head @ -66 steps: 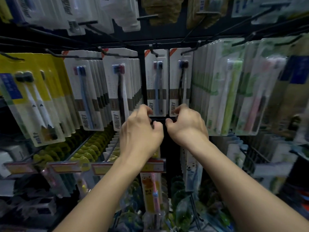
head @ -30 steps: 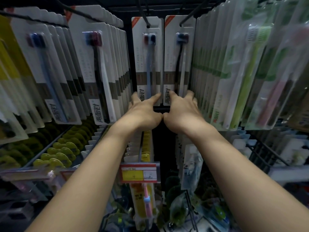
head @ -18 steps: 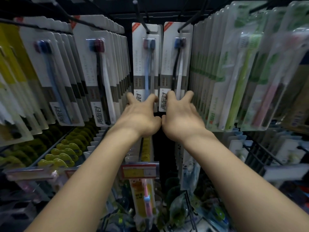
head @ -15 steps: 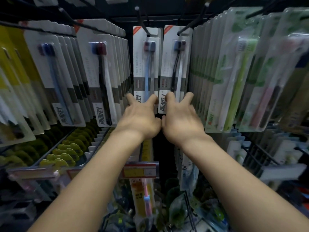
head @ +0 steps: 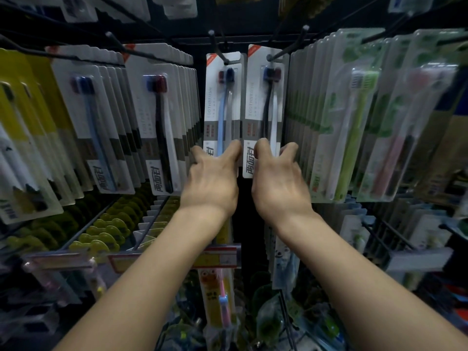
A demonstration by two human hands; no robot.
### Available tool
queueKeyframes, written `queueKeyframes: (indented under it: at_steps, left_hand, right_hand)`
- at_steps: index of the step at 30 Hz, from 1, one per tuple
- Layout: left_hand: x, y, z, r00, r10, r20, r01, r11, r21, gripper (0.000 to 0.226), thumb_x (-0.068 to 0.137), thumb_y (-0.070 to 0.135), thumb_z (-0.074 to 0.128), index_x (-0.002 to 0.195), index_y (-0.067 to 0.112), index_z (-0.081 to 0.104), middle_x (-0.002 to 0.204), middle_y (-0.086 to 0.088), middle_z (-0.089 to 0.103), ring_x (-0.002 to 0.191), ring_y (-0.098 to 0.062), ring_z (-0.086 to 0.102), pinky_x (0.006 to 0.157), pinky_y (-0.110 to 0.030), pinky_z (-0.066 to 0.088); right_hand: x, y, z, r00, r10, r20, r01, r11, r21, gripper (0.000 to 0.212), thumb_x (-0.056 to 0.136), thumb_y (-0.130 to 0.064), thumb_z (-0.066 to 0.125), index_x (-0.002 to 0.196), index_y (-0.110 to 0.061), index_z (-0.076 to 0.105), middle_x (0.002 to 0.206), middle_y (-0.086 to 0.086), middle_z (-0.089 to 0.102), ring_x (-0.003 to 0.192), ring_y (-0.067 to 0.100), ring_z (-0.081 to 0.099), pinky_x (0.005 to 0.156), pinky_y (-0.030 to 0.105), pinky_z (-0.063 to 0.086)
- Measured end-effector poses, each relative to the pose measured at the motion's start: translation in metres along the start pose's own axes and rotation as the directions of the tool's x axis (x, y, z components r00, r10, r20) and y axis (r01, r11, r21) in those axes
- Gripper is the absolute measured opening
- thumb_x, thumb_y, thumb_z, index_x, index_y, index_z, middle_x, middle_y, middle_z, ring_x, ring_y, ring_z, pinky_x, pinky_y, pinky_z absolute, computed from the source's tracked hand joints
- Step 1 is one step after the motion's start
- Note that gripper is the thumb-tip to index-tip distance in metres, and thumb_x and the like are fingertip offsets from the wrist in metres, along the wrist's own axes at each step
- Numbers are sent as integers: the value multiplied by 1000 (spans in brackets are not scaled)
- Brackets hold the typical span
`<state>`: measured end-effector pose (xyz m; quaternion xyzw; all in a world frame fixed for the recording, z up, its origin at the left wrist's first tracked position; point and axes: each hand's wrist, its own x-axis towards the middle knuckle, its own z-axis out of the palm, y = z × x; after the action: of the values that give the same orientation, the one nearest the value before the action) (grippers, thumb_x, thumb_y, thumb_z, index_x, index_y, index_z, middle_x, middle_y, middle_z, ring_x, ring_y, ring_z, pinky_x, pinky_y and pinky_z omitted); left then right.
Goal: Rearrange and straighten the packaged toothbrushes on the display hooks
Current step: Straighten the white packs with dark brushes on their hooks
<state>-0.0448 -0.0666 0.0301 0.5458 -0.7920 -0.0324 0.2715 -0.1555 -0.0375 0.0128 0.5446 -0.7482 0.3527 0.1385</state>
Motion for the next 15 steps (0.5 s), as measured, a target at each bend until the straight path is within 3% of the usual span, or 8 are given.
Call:
queueKeyframes:
  at_steps: [3,7,11,13,15]
  left_hand:
    - [0,1,1,1000,-3,-11,3,1000,9,46,98,7,55,121,39,32,121,-17,34,80,-35,49,63,-48,49]
    - [-3,3,0,995,22,-100,-29,997,-74,26,109,33,44,129,36,28,116,-16,39,80,-37,55,65,-51,51]
    - [-4,4,-1,986,-2,-169,-19,992,-122,61,105,44,50,149,21,16,128,-21,48,109,-47,60,83,-51,52]
    - [-2,4,-2,979,-42,-201,-3,977,-215,67,99,46,58,146,16,21,129,-21,55,112,-46,62,88,-51,52]
    - [2,4,-3,976,-97,-197,38,957,-288,73,93,49,65,145,14,28,132,-19,58,117,-43,62,94,-49,53]
  right_hand:
    - [-1,0,1,1000,3,1,-3,1000,2,28,100,-8,52,121,-20,37,117,18,38,73,36,47,60,41,35]
    - [-2,1,0,1000,1,2,-1,1000,22,29,102,-15,53,127,-20,37,116,16,39,70,35,50,58,40,35]
    - [-5,0,-7,1000,-7,-17,10,991,130,32,103,-27,53,131,-24,36,113,13,42,70,34,52,58,39,39]
    - [-5,0,-11,999,40,-27,-33,973,229,43,102,-33,57,139,-25,35,115,11,47,81,37,58,65,41,45]
    - [-3,-1,-15,993,114,-17,-106,963,248,61,99,-35,61,150,-22,31,129,13,51,107,39,62,81,46,51]
